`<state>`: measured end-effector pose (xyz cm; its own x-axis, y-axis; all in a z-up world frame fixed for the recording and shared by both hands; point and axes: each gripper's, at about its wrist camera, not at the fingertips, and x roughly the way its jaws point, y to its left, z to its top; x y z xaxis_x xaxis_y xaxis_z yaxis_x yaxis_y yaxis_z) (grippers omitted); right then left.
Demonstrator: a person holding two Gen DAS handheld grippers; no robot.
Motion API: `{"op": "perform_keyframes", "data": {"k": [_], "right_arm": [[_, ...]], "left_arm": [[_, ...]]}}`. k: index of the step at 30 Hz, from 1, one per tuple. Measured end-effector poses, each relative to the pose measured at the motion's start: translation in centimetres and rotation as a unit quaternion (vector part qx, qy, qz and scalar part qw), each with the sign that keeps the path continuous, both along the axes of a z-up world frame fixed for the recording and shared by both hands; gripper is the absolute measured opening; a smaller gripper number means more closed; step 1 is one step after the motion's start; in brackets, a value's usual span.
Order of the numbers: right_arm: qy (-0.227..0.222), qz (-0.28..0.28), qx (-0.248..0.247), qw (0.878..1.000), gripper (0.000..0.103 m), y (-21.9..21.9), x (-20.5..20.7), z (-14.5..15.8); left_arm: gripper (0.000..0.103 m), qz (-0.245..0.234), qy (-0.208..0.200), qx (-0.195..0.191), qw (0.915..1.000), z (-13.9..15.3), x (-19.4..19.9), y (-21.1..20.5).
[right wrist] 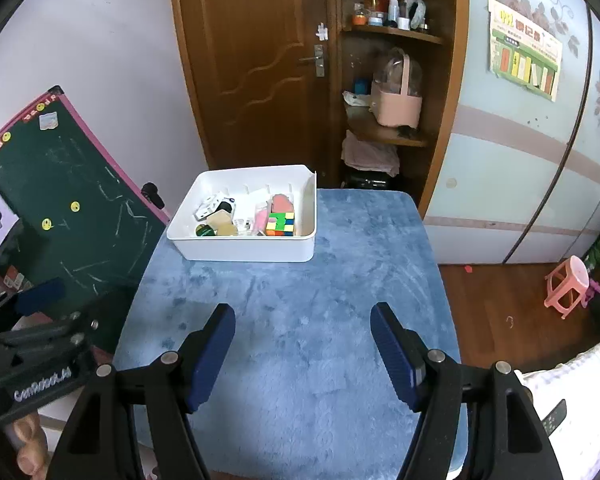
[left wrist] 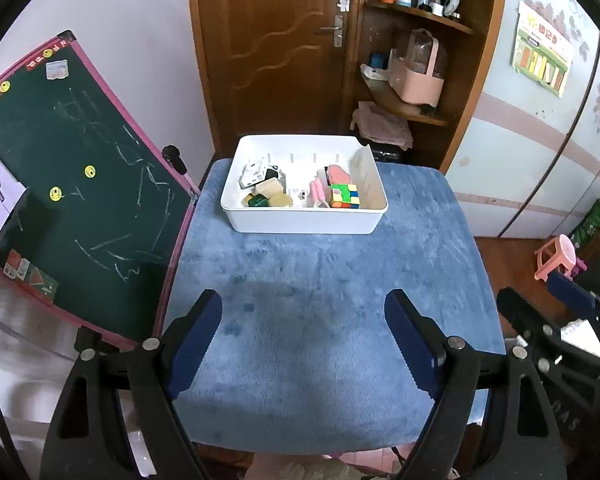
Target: Organize rigid objects
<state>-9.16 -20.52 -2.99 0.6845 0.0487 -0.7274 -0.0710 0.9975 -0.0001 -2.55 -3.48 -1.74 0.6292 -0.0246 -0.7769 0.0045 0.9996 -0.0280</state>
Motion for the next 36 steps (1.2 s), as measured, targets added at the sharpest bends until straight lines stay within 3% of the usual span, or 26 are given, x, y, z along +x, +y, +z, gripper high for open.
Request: {"op": "perform_keyframes", "data": {"k": [19, 36], "right_arm": [[-0.023, -0.006, -0.008, 1.000, 0.071, 0.3, -2.3, 0.8], [-0.016, -0.009, -0.013, 1.000, 0.071, 0.6, -3.2, 0.4]], "left_arm": [[0.086, 0.003, -0.012, 0.014, 0.9998, 0.2, -2.1, -0.6], [0.086, 0.005, -0.008, 0.013, 0.9999, -0.1, -2.8, -0.2]]}}
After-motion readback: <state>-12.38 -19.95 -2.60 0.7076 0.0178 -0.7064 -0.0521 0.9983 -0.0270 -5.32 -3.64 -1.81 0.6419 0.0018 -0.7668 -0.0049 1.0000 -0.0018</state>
